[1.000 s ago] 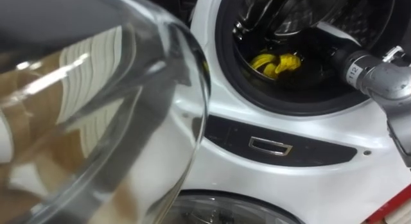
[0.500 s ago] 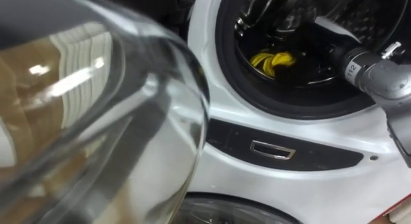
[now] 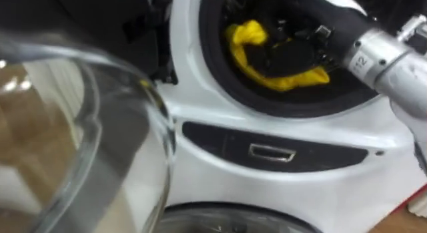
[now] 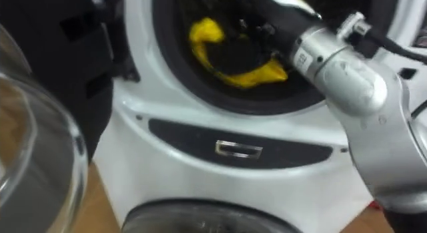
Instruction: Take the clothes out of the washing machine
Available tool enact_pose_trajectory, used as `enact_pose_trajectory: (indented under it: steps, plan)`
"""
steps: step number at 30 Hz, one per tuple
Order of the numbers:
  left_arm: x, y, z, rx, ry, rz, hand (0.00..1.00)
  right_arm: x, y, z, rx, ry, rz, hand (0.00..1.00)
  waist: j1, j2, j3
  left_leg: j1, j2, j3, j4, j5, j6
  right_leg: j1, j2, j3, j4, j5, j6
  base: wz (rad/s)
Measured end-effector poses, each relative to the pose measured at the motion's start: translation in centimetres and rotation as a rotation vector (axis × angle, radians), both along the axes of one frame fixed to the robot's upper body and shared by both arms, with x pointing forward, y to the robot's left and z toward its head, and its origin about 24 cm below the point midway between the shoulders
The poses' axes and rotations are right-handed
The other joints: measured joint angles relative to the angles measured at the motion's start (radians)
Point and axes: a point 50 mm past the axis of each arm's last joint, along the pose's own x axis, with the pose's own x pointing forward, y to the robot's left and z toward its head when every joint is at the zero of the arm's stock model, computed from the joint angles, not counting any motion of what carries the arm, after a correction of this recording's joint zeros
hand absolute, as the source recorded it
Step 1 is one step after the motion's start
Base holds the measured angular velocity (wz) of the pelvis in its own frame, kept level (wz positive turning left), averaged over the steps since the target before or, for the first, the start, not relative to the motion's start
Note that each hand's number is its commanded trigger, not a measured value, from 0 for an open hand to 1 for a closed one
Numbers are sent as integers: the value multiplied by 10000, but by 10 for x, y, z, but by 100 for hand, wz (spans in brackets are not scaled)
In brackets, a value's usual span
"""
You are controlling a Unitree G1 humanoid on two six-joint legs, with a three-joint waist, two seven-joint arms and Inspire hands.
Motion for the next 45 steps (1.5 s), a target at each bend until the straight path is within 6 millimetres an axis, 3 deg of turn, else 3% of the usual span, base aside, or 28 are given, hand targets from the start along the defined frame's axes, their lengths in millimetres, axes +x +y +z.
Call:
enact_pose_trajectory:
  steps: [5,6,10,13,30,32,38,42,45]
  plan:
    - [-25,-4,-5,-91,283,68,0,-24,-10,14,636,-1200,96,100,-683,187,77,-9,16,220,55,-79,9,-20,56,351,38,25,36,-16]
    - [-28,-4,-5,-85,336,90,0,-28,-17,19,913,-1559,-38,100,-805,217,56,-3,16,287,63,-80,9,-31,69,413,14,28,41,-18]
    - [-32,-4,-4,-44,45,143,0,-45,-41,27,1756,-2694,-838,100,-906,306,-62,26,46,518,60,-77,8,-152,107,654,17,60,41,-15]
    - [-38,-7,-6,-125,-67,308,0,-51,-53,22,2036,-3029,-1425,100,-976,370,-82,175,65,641,27,-91,8,-115,140,774,14,63,44,-11]
    - [-60,-14,-9,-229,269,336,0,-74,-105,-6,2838,-2961,-4176,100,-1290,301,-30,242,180,1042,48,-110,-30,-168,261,1084,23,151,-17,-5]
    - [-62,-14,-9,-224,277,326,0,-77,-110,-12,2988,-2783,-4420,100,-1384,280,-12,282,194,1100,48,-111,-31,-161,271,1121,31,162,-18,-11]
    - [-58,-14,-10,-238,249,340,0,-83,-131,-47,3491,-1267,-5547,100,-1455,312,-18,188,358,1836,120,-179,-148,-527,491,1814,40,377,16,-37]
    - [-54,-9,-9,-134,277,291,0,-82,-152,-78,3885,171,-6549,100,-1727,437,23,135,506,2391,276,-185,-170,-730,671,2329,44,618,-54,-42]
    - [-39,-5,-7,-54,-7,191,0,-84,-166,-103,4201,1214,-7484,100,-1817,573,9,-16,570,2821,362,-198,-147,-1048,789,2762,101,760,-131,-45]
